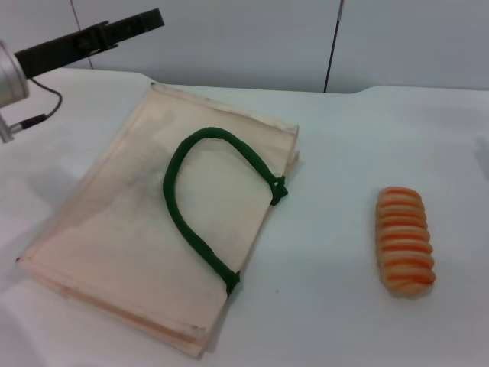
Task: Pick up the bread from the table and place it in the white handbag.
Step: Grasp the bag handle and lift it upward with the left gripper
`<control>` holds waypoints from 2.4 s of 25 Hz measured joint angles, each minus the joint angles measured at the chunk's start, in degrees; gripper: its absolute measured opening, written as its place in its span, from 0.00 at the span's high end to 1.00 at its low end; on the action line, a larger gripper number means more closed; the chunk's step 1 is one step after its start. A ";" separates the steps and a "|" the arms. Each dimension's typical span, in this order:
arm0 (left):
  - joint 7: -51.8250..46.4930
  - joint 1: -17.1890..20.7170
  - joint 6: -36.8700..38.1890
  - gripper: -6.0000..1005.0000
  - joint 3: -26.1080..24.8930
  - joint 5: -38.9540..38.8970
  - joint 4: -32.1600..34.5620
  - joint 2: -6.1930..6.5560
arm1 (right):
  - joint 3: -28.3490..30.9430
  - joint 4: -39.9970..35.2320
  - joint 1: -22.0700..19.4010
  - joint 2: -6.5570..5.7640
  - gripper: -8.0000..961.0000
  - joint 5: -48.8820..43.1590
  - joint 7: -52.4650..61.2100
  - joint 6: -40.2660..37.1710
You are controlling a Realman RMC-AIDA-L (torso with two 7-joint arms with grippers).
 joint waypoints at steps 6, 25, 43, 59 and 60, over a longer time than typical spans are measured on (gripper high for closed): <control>-3.23 -1.45 3.67 0.21 0.05 6.44 -5.41 0.36 | 0.00 0.00 -0.23 0.00 0.07 0.00 0.02 0.00; -9.68 -13.04 0.50 0.21 0.10 40.14 -9.10 2.66 | 0.00 -0.09 0.08 -0.09 0.07 0.00 0.09 0.01; -10.44 -14.30 -17.22 0.21 0.10 45.40 6.10 2.12 | -0.06 0.09 0.42 -0.09 0.07 0.00 0.18 0.08; -9.38 -14.63 -26.45 0.21 0.10 46.94 13.86 1.40 | -0.09 -0.03 0.69 -0.09 0.07 0.00 1.16 0.08; -9.38 -14.62 -27.35 0.21 0.10 46.94 14.49 1.39 | -0.09 -0.04 0.69 -0.08 0.07 0.00 1.29 0.07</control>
